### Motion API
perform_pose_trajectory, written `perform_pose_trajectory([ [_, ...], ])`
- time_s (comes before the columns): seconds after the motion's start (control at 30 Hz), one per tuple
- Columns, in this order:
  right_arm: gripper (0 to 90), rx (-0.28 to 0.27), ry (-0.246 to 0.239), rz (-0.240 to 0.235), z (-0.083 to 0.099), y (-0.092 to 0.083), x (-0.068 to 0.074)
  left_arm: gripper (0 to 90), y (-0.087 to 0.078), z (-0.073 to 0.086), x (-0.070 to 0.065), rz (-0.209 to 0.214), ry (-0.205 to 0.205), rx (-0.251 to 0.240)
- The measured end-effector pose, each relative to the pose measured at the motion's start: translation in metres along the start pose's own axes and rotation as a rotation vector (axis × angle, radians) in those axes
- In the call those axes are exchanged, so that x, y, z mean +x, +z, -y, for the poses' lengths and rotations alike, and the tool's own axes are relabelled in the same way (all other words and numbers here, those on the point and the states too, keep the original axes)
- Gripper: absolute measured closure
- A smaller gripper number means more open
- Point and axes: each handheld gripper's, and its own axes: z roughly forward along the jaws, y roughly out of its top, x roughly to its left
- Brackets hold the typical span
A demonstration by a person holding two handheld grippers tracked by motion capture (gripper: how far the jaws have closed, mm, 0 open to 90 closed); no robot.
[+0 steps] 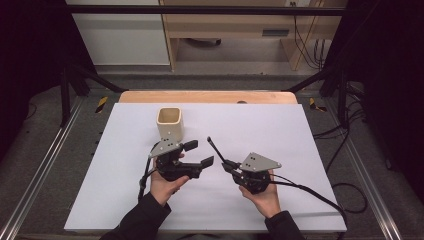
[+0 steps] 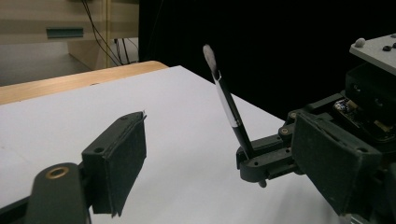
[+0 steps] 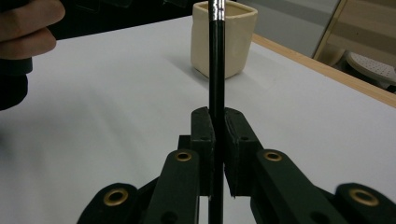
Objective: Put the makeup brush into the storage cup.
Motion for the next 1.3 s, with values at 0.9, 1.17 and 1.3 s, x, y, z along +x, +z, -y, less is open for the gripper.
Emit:
perform_pose_trajectory([
  [0.9, 83.6, -0.016, 0.011, -0.015, 0.0, 0.001, 0.002, 48.8, 0.019, 0.004, -0.004, 0.015, -0.064, -0.016],
  [1.17, 83.6, -0.02, 0.015, -0.019, 0.0, 0.0, 0.002, 58.5, 0.022, 0.006, -0.004, 0.029, -0.076, -0.03],
  [1.3, 83.6, -0.023, 0.02, -0.023, 0.0, 0.001, 0.003, 62.6, 0.023, 0.007, -0.005, 0.026, -0.07, -0.03],
])
